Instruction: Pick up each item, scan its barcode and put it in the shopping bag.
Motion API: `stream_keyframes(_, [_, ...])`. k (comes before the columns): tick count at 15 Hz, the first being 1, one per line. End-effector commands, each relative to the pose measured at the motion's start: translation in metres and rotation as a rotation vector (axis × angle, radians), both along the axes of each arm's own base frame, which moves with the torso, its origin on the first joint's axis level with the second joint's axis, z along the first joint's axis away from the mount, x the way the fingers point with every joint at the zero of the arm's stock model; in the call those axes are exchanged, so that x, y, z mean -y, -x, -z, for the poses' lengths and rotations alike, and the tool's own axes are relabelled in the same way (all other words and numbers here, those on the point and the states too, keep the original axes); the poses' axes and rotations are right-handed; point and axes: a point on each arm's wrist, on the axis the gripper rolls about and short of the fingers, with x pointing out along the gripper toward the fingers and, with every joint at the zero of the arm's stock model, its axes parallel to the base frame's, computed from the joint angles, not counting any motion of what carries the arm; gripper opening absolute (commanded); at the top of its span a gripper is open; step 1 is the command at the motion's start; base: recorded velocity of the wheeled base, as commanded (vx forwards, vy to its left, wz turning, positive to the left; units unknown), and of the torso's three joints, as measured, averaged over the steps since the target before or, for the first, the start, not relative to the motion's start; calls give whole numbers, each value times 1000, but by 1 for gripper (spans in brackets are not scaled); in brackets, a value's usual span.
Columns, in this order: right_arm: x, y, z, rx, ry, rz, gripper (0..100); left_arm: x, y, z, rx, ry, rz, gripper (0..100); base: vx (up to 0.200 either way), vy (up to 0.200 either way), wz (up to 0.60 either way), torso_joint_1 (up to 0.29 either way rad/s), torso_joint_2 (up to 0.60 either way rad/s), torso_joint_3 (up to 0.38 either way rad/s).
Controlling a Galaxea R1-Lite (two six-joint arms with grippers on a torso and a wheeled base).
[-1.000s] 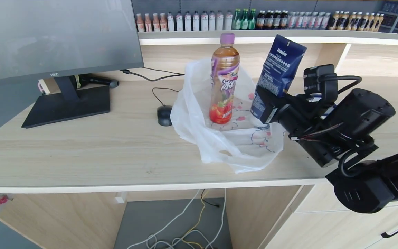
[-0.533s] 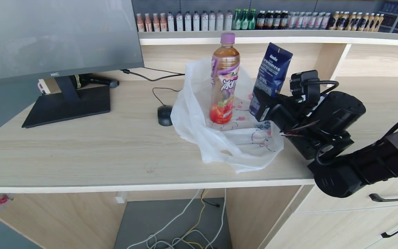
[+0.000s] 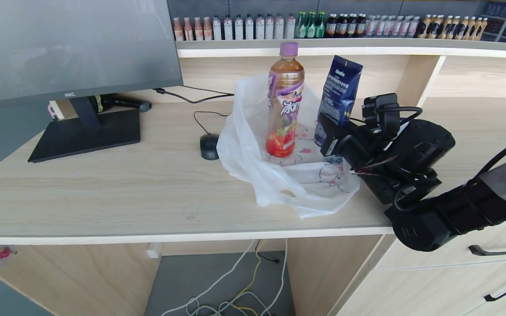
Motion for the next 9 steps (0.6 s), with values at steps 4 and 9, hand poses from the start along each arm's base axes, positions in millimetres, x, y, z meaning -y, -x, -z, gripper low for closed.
stream_keyframes(4, [-3, 3, 12, -41, 18, -9, 0, 0, 0, 0, 0, 0, 0, 0, 0, 0, 0, 0, 0, 0])
stream_keyframes(9, [-1, 3, 10, -37, 16, -6, 0, 0, 0, 0, 0, 0, 0, 0, 0, 0, 0, 0, 0, 0])
